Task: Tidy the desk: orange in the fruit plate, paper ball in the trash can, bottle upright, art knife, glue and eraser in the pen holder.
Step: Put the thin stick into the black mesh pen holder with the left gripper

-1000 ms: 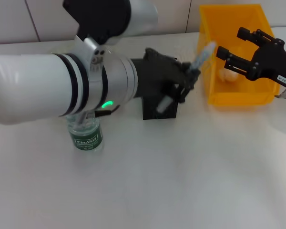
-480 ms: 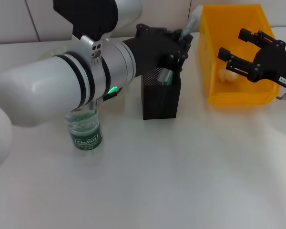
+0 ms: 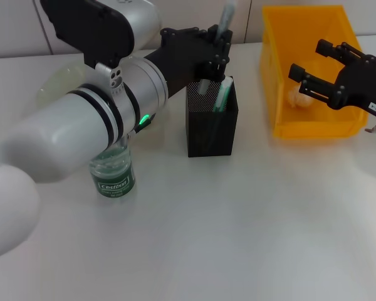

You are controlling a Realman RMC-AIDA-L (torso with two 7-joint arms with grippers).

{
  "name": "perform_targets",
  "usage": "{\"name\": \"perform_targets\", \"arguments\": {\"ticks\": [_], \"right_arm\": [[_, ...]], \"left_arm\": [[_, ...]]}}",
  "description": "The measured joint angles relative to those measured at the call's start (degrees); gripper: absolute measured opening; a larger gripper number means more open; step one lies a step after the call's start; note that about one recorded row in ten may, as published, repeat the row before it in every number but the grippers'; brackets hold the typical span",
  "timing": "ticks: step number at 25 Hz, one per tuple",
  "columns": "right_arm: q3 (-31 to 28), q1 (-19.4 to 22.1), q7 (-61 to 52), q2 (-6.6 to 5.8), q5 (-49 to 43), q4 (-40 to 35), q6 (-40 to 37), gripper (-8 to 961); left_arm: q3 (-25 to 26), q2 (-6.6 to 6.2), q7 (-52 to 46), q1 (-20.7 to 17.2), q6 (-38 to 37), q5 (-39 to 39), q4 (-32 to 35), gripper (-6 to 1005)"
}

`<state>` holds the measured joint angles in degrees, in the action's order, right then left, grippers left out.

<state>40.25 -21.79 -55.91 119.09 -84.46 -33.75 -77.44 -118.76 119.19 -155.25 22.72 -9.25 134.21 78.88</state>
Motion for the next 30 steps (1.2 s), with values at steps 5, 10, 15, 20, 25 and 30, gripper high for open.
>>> {"name": "perform_targets", "arguments": {"ticks": [5,10,15,20,25,30], "right_arm": [[0.00,0.13,-0.04,0.00,0.00,0.00,0.00,789],[0.00,0.28,-0.07,0.00,0.00,0.00,0.01,789],[0.00,0.38,-0.08,0.00,0.00,0.00,0.01,789],[0.00,0.52,-0.08,0.00,0.00,0.01,0.02,789],[-0.01,0.52,-0.08,0.00,0.00,0.04,0.01,789],[0.00,0.53,-0.08,0.00,0.00,0.09,0.02,789]], "left_arm": [[-0.78,-0.01,0.00,0.17,3.12,-1.30,-1.84,145],[-3.67,-0.01,-0.10,1.38,9.71,-4.91,-6.52,146],[-7.28,-0.01,-0.14,2.91,15.04,-7.95,-10.39,148],[-9.61,-0.01,-0.27,3.90,18.85,-8.82,-12.88,150],[-10.91,-0.01,-2.33,5.72,21.65,-9.00,-16.32,152],[-11.56,-0.01,-4.17,7.35,24.50,-9.00,-19.34,154]]}}
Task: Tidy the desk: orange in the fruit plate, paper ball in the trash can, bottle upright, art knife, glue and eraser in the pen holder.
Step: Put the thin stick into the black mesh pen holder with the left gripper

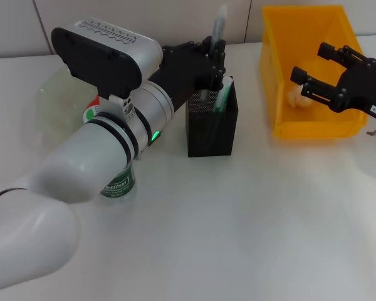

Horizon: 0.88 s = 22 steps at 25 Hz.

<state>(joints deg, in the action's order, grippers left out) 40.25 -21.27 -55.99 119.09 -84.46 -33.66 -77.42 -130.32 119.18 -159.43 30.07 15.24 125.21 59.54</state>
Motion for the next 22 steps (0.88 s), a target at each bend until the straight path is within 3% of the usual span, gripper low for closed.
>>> {"name": "perform_targets", "arguments": {"ticks": [9,22], "right_arm": [[0.00,-0.17,0.00,0.09,0.00,0.13,0.00,790],[0.00,-0.22,0.00,0.09,0.00,0.17,0.00,790]], "left_arm": [[-1.12,0.00,-1.95,0.71,2.88,0.04,-2.64,157],[-1.41,0.00,-4.09,2.24,1.28,-0.05,-4.42,162]]}}
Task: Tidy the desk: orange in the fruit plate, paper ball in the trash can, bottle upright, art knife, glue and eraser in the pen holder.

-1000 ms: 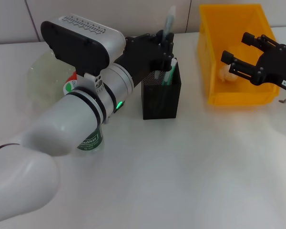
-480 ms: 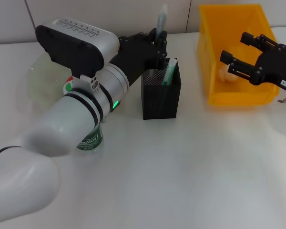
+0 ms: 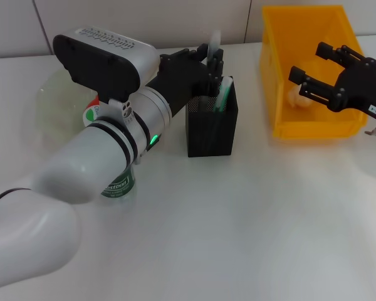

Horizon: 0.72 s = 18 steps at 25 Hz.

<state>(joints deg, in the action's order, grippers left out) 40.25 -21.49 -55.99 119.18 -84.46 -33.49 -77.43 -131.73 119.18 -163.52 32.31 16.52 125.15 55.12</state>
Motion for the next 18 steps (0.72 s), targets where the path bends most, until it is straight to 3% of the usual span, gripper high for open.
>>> {"name": "perform_targets", "arguments": {"ticks": [10,18], "right_arm": [[0.00,0.24,0.00,0.03,0.00,-0.03,-0.74,789],[-1.94,1.18,0.00,-0.08,0.08,-0.46,-3.74,789]], "left_arm": [[-0.05,0.00,0.32,-0.11,-1.47,0.51,0.64,374],[-0.72,0.00,0.81,-1.26,-2.21,6.12,4.29,731]]}}
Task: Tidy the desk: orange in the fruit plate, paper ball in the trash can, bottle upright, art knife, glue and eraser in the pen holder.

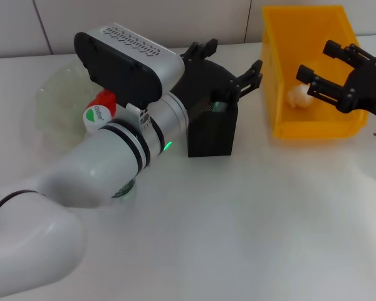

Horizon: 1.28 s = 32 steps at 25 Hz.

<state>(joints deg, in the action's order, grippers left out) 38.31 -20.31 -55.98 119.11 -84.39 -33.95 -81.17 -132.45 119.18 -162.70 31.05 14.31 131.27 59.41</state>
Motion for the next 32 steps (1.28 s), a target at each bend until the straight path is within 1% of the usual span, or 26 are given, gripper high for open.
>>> {"name": "perform_targets", "arguments": {"ticks": [2,5,6,7,8,9,10,11,12,13,14,15,17,18,19,21,22,23,25,26,27,28,29,31,32], "right_arm": [[-0.84,0.40,0.00,-0.01,0.02,-0.10,-0.68,789],[-1.16,0.74,-0.01,-0.01,0.02,-0.35,-0.89,789],[-1.23,0.97,-0.04,-0.02,0.02,-0.59,-1.10,789],[-1.26,1.58,-0.09,-0.08,-0.06,-1.09,-2.14,789],[-1.26,1.58,-0.09,-0.08,-0.06,-1.09,-2.14,789],[-1.26,2.25,-0.17,-0.33,-0.08,-1.47,-3.72,789],[-1.26,2.25,-0.17,-0.33,-0.08,-1.47,-3.72,789],[-1.27,2.55,-0.30,-0.46,-0.08,-1.62,-4.29,789],[-1.26,3.18,-1.02,-0.66,-0.08,-2.33,-5.06,789],[-1.26,3.18,-1.02,-0.66,-0.08,-2.33,-5.06,789],[-1.25,3.73,-1.75,-0.70,-0.21,-3.17,-5.28,789],[-1.25,3.73,-1.75,-0.70,-0.21,-3.17,-5.28,789],[-1.23,4.62,-2.21,-0.71,-0.37,-4.14,-5.76,789],[-1.23,4.62,-2.21,-0.71,-0.37,-4.14,-5.76,789],[-1.23,4.85,-2.27,-0.72,-0.37,-4.32,-5.99,789],[-1.23,5.15,-2.36,-0.72,-0.37,-4.45,-6.50,790],[-1.20,5.29,-2.48,-0.72,-0.44,-4.47,-6.98,790],[-1.20,5.29,-2.48,-0.72,-0.44,-4.47,-6.98,790],[-0.86,5.40,-2.92,-0.72,-0.60,-4.53,-7.47,789],[-0.86,5.40,-2.92,-0.72,-0.60,-4.53,-7.47,789],[-0.74,5.50,-3.25,-0.72,-0.69,-4.57,-7.75,789],[-0.74,5.50,-3.25,-0.72,-0.69,-4.57,-7.75,789],[-0.73,5.68,-3.44,-0.73,-0.73,-4.66,-7.96,789],[-0.70,5.74,-3.52,-0.72,-0.73,-4.71,-7.98,790],[-0.54,5.81,-3.64,-0.72,-0.75,-4.78,-8.01,790]], "left_arm": [[-0.01,-0.19,0.37,-0.85,-0.69,1.15,2.03,811],[0.16,-0.41,1.43,-1.36,-1.98,1.25,3.65,844],[0.52,-0.53,2.64,-1.88,-3.70,1.26,5.24,855],[1.59,-0.72,5.15,-2.90,-7.27,1.27,8.27,866],[1.59,-0.72,5.15,-2.90,-7.27,1.27,8.27,866],[2.91,-0.82,7.78,-3.87,-10.86,1.27,11.24,865],[2.91,-0.82,7.78,-3.87,-10.86,1.27,11.24,865],[3.71,-0.88,9.72,-4.71,-13.15,1.28,13.63,865],[4.90,-1.05,12.75,-6.44,-16.19,1.28,18.01,864],[4.90,-1.05,12.75,-6.44,-16.19,1.28,18.01,864],[6.26,-1.18,16.05,-8.61,-19.57,1.27,22.58,864],[6.26,-1.18,16.05,-8.61,-19.57,1.27,22.58,863],[9.31,-1.08,21.61,-12.72,-25.30,0.96,29.65,863],[9.31,-1.08,21.61,-12.72,-25.30,0.96,29.65,862],[10.83,-0.99,24.18,-14.85,-28.12,0.85,33.08,862],[11.27,-0.97,24.82,-15.29,-28.93,0.85,33.84,861],[12.64,-0.98,25.71,-15.64,-31.41,0.78,35.06,861],[12.64,-0.98,25.71,-15.64,-31.41,0.78,35.06,861],[15.10,-1.03,26.04,-14.74,-35.83,0.44,35.35,861],[15.10,-1.03,26.04,-14.74,-35.83,0.44,35.35,861],[16.81,-0.98,27.76,-14.01,-38.63,-1.75,35.22,861],[16.81,-0.98,27.76,-14.01,-38.63,-1.75,35.22,861],[17.96,-0.95,29.86,-13.60,-40.04,-4.45,34.97,861],[20.78,-0.84,36.35,-13.05,-43.37,-12.60,33.96,861],[24.50,-0.74,44.12,-12.51,-47.50,-21.19,32.21,861]]}}
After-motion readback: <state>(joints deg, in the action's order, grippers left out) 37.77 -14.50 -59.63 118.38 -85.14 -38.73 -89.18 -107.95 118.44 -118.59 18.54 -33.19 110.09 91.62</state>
